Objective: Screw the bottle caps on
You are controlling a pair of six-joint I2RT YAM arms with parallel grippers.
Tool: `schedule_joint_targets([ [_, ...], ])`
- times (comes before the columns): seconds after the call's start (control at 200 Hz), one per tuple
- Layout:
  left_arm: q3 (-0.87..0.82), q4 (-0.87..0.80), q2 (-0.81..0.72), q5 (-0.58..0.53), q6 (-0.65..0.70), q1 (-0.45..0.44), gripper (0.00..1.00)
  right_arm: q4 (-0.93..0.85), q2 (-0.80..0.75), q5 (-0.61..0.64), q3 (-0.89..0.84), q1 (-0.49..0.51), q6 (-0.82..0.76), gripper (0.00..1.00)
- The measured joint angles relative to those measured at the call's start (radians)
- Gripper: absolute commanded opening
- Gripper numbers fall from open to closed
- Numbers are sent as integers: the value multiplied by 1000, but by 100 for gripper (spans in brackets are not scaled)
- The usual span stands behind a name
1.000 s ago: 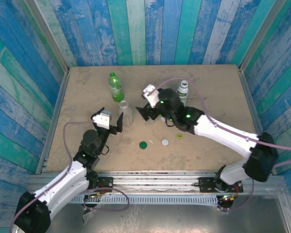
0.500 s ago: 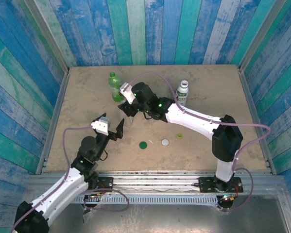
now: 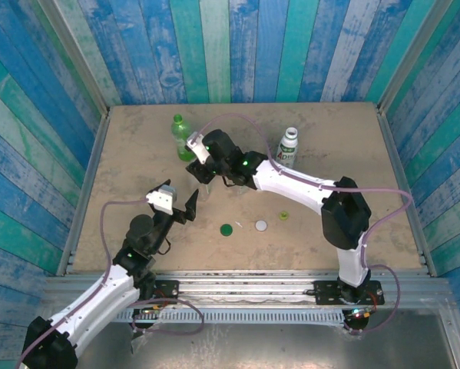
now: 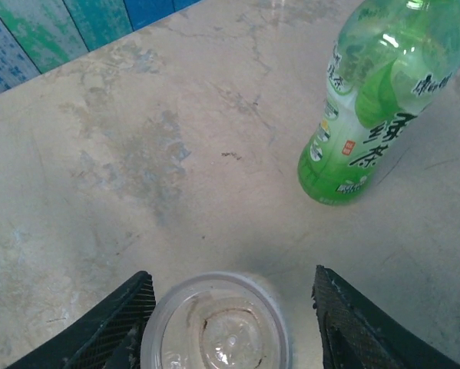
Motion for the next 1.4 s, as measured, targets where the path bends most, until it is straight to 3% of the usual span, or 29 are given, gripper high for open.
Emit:
schedule_joint_targets([
  [0.085, 0, 0, 0, 4, 0, 0, 94, -1, 3, -4, 0, 0, 2, 45],
  [0.491, 0, 0, 1, 26, 8, 0, 94, -8, -33, -16, -32, 0, 16, 40],
  [1.011, 5, 88, 157, 146, 14, -6, 94, -14, -410, 68, -388, 0, 89, 36],
  [1.171, 16, 167, 281, 159, -14, -47, 94, -6, -533, 138, -516, 0, 142, 34],
  [1.402, 42, 317, 466, 128, -18, -192, 94, 16, -566, 217, -578, 0, 184, 34],
])
